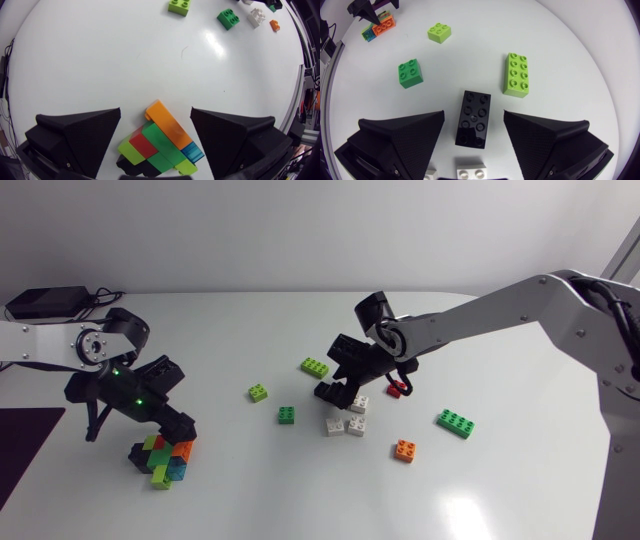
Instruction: Separate the duplo bricks
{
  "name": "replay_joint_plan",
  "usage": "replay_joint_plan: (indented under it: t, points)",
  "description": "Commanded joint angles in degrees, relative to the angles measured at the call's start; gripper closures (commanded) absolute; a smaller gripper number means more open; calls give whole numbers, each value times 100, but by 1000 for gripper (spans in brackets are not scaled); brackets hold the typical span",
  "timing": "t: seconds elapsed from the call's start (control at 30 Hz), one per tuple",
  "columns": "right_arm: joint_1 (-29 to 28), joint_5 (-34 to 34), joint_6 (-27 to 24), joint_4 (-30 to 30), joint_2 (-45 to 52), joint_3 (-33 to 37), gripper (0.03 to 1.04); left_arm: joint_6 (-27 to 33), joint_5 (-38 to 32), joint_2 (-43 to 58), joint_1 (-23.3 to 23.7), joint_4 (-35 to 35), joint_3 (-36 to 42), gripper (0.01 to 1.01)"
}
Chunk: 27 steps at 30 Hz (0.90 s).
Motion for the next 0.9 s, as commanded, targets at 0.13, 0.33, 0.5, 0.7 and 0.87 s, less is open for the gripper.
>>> replay_joint_plan:
  t: [0.13, 0.33, 0.5, 0.7, 0.87]
  points:
    - [12, 49, 10, -95, -188, -250, 123, -531, -245, 31, -320, -62, -127, 123]
    - [12, 41, 10, -78, -426, -505, 123, -759, -720, 172, -461, 105, -215, 203]
    - [3, 41, 10, -51, -575, -672, 123, -900, -808, 312, -496, 105, -233, 351]
    - [29, 41, 10, -51, -865, -865, 123, -1058, -869, 479, -610, 149, -303, 605]
    - [47, 41, -16, -78, -1225, -1111, 123, -1067, -1098, 374, -883, 351, -470, 657]
